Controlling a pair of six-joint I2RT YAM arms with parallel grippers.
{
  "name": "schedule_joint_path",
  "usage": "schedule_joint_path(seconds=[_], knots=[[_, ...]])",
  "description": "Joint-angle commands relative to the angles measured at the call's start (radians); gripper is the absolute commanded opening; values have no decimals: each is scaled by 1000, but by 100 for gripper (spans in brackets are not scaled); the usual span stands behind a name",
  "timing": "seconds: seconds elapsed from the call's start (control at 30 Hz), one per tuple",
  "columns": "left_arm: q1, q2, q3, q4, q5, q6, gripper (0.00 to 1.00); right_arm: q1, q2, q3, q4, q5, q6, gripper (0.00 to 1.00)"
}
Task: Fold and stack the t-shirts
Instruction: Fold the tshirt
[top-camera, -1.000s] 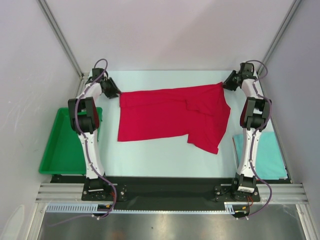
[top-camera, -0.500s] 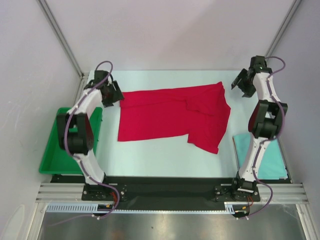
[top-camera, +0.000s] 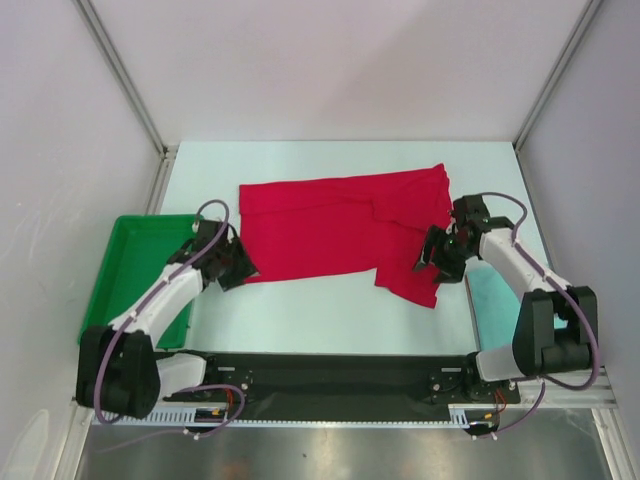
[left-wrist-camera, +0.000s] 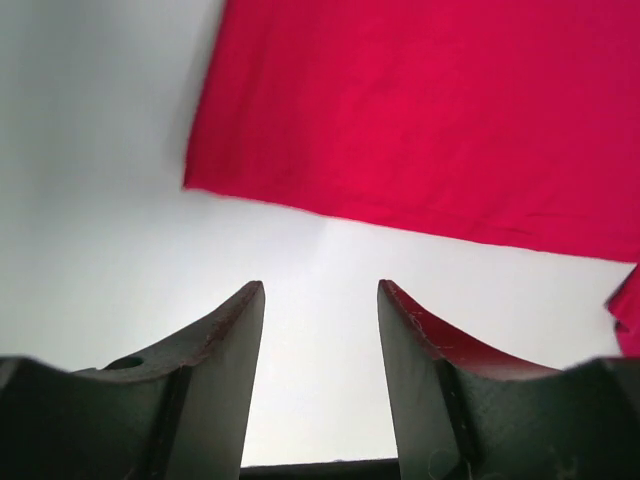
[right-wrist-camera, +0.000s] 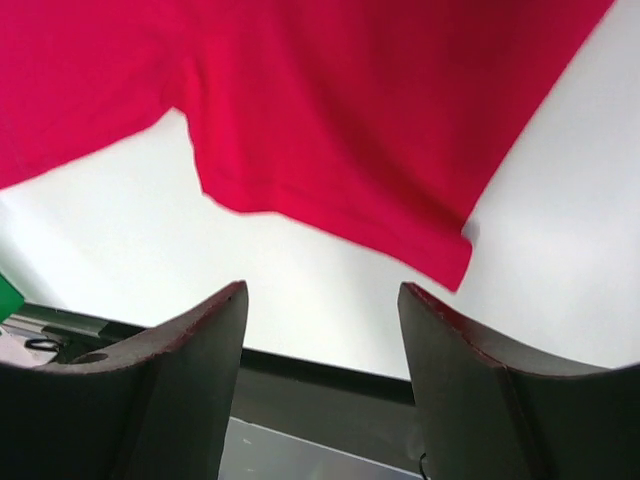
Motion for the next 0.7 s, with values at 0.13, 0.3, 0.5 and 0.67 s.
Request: schedule_joint_path(seconds=[0.13,0.3,0.5,0.67], knots=[[7,-82,-89,-17,-184,-273,59,-18,-278,-57,-56,-64,-63,68],[56,-39,-92,-21,-203,-318,56,-3,-304,-97,-67,-78,-66,68],[100,50,-91,38,-186,-324,49,17,-240,-30,-62,-90,-72,68],[111,140,-85,101,-146,-310,42,20,-197,-1,-55,-89,-78,68]])
